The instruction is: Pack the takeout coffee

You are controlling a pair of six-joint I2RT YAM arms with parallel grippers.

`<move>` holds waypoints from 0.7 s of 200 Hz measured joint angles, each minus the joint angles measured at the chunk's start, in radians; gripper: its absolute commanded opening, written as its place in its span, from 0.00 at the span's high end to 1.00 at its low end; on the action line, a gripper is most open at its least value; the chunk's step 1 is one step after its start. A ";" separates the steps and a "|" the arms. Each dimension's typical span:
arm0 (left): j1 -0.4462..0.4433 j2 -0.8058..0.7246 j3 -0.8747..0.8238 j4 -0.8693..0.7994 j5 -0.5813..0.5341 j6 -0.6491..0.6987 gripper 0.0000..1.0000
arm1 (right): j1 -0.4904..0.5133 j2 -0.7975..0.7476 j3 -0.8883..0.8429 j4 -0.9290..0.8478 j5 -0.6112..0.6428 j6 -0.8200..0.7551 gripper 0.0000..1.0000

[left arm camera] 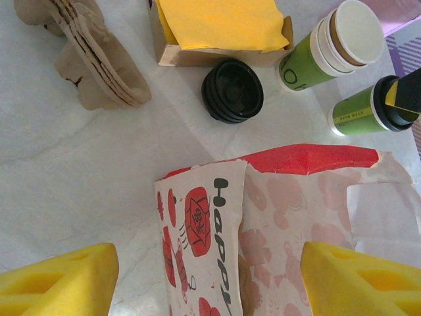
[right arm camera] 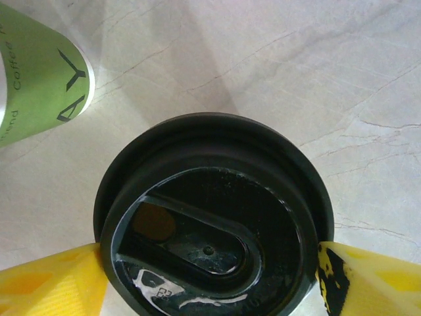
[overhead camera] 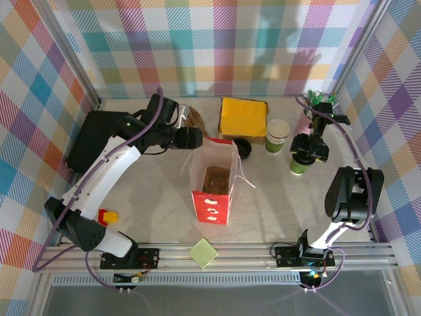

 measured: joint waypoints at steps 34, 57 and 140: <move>0.000 0.000 -0.005 0.000 0.000 -0.003 0.27 | -0.003 0.002 0.000 -0.007 0.000 0.000 0.21; 0.000 0.000 -0.006 0.000 0.001 -0.003 0.27 | -0.010 0.010 0.010 -0.013 0.000 -0.002 0.21; 0.000 0.000 -0.006 0.000 0.020 -0.003 0.28 | -0.013 0.059 0.064 -0.015 0.001 -0.019 0.18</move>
